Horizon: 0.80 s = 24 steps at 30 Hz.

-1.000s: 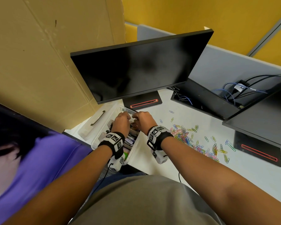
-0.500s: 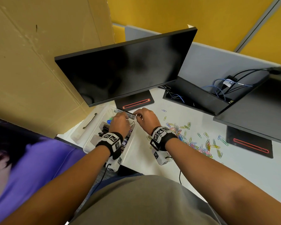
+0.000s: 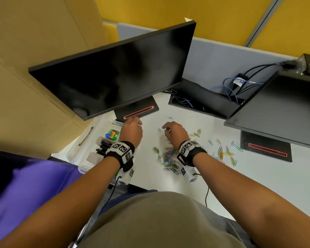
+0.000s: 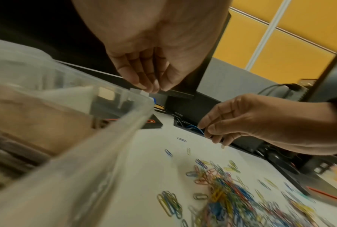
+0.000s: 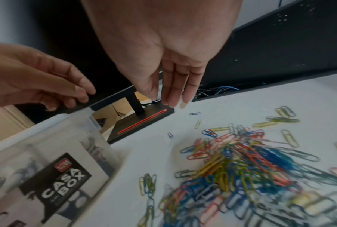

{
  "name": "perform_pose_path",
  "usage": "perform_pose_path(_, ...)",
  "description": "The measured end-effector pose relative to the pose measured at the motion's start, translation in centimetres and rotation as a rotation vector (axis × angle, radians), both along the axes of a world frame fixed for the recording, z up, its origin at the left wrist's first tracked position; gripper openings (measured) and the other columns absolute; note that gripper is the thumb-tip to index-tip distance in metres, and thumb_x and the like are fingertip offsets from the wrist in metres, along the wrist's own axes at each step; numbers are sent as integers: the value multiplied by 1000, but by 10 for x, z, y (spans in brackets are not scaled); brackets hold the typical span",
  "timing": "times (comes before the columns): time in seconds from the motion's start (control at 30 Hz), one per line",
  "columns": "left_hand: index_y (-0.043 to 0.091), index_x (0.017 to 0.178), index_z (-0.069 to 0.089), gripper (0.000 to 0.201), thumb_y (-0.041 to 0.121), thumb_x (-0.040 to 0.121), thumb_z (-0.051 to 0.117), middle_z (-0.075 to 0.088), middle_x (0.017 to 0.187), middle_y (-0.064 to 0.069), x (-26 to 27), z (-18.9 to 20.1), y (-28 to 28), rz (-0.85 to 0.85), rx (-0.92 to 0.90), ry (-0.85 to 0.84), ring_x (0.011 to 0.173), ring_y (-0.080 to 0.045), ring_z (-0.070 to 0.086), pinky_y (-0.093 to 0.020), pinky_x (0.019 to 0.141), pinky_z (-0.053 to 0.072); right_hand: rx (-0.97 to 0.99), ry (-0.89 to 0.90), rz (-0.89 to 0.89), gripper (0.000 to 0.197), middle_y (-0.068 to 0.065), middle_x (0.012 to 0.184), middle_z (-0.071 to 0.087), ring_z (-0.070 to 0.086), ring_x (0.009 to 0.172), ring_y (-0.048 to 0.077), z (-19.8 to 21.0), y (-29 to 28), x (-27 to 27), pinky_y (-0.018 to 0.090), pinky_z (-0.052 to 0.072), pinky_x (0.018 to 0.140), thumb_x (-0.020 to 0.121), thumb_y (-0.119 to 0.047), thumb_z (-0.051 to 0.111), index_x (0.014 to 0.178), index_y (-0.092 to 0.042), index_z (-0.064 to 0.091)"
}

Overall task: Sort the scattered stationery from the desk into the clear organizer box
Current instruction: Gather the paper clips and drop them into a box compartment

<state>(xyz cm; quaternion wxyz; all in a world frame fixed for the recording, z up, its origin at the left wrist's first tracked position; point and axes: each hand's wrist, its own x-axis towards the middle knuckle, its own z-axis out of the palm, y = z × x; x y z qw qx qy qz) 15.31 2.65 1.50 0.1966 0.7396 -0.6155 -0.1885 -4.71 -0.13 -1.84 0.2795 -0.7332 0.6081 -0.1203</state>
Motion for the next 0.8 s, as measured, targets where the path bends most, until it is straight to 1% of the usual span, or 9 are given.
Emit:
perform_pose_path(0.13,17,108,62,17,13,94,52,58,111,-5,-26,-9,1,-120,0,-28,101,-21,56,-37,91,50,55,51,-30,26,7,111,63,62,100,26,-13,1,-26,35,51,84,93,-11,53,113,-17,68)
perform_pose_path(0.27,18,116,62,24,14,94,52,58,114,-4,-46,-19,-5,-188,75,-23,105,-22,56,-36,95,47,95,111,-63,29,10,119,59,60,108,28,-26,2,-51,38,52,89,92,-11,55,118,-15,66)
perform_pose_path(0.4,19,127,59,33,14,95,51,55,129,-6,-64,-32,-15,-253,174,-37,114,-26,56,-36,103,43,131,204,-108,30,13,125,54,54,116,30,-35,1,-75,38,49,89,94,-13,55,122,-9,63)
perform_pose_path(0.5,18,133,55,38,15,96,49,50,138,-5,-77,-42,-25,-282,222,-35,121,-25,53,-35,107,39,180,218,-155,37,12,134,47,48,122,31,-43,1,-93,40,48,94,91,-14,59,128,-7,57)
perform_pose_path(0.57,16,137,52,41,14,97,49,47,143,-5,-86,-49,-33,-297,248,-39,124,-25,52,-34,109,38,215,240,-164,42,12,141,42,46,125,32,-49,-2,-104,41,46,98,91,-14,58,132,-6,52)
perform_pose_path(0.63,13,142,47,45,13,98,48,41,148,-6,-94,-55,-42,-320,284,-46,130,-25,47,-34,111,35,226,250,-172,43,12,145,39,46,124,33,-53,-5,-113,41,45,99,92,-14,55,133,-6,49)
perform_pose_path(0.73,12,149,36,51,16,99,45,29,157,-7,-106,-66,-61,-358,367,-75,139,-26,37,-37,115,29,230,263,-177,46,14,146,37,45,123,35,-58,-10,-124,41,45,99,93,-18,54,136,-5,44)
perform_pose_path(0.8,11,152,29,55,16,99,44,21,160,-7,-112,-72,-76,-377,418,-121,141,-26,33,-37,116,27,234,265,-174,47,14,146,37,44,125,35,-60,-14,-128,41,44,101,93,-20,55,137,-5,43)
